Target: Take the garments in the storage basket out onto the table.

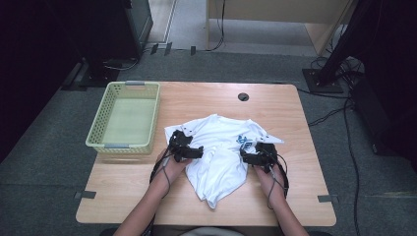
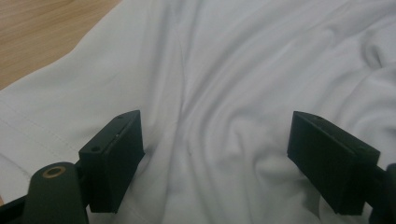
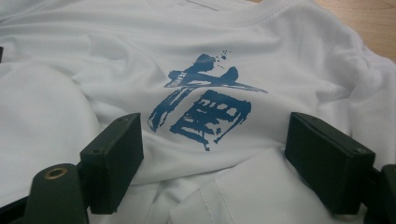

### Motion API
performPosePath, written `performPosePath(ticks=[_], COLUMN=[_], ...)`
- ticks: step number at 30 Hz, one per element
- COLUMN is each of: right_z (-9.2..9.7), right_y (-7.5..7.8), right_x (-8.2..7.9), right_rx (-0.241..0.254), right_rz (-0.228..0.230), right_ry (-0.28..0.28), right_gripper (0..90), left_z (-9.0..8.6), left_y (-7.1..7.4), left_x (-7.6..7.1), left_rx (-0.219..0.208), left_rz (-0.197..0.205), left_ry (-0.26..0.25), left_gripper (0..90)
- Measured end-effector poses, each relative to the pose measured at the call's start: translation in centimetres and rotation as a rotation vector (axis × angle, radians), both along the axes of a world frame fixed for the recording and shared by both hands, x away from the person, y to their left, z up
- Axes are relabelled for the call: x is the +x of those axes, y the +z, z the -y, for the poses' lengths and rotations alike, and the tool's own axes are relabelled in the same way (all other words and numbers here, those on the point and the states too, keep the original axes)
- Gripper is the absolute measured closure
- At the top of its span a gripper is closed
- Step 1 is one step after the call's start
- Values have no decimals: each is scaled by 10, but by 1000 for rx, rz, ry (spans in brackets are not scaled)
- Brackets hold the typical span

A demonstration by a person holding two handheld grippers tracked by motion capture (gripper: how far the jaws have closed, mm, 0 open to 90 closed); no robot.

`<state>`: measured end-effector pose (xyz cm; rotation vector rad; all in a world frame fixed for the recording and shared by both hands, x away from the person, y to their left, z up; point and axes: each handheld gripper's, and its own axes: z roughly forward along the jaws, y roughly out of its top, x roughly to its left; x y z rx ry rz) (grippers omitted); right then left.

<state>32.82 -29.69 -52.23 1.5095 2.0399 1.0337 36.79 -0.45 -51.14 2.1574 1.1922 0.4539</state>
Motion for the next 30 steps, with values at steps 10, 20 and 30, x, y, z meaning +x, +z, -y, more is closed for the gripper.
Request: performPosePath(ticks=[10, 20, 30], right_z=[-11, -11, -11], right_y=[-2, -1, 0], right_x=[-5, -19, -37], right_rx=[-94, -97, -101], right_rz=[15, 8, -6], right_ry=[25, 60, 74], right_gripper=[165, 165, 139], left_z=[-2, -2, -2], left_y=[-1, 0, -1], left_x=[-10, -28, -48], left_rx=[-6, 4, 1], left_rz=[13, 2, 8], left_ry=[19, 24, 34], left_gripper=[186, 186, 185])
